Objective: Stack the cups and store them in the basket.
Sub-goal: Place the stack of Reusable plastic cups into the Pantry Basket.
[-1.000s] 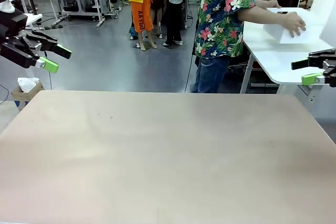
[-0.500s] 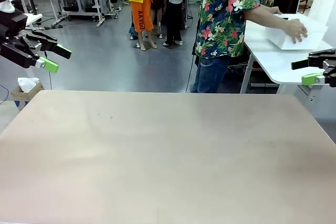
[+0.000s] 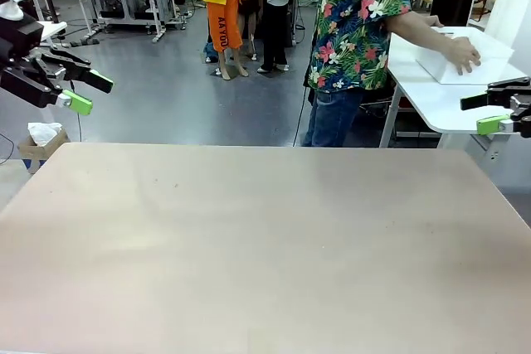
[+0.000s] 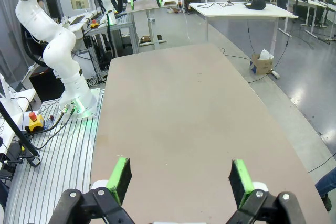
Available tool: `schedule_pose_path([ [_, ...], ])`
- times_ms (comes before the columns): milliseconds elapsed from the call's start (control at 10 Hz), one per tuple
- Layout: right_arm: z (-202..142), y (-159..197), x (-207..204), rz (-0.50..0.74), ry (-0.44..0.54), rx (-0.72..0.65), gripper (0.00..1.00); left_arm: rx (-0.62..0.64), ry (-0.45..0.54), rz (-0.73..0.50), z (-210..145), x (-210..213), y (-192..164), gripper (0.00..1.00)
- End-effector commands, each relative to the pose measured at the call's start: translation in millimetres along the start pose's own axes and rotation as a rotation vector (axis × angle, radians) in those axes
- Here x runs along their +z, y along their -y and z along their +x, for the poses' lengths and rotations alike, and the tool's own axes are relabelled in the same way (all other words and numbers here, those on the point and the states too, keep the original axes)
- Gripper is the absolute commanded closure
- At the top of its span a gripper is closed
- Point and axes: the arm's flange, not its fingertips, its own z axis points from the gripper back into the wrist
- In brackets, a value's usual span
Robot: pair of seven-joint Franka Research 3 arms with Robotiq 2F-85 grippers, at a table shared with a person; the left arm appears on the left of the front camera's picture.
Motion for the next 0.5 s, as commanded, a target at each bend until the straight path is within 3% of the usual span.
schedule_pose_path([
  [0,4.6,-1.2,-0.2,-0.002,0.022,-0.021,0.0,0.012,0.004,0.004,3.8,1.4,1.3,0.0],
  [400,4.6,-1.2,-0.2,-0.002,0.022,-0.021,0.0,0.012,0.004,0.004,3.8,1.4,1.3,0.0],
])
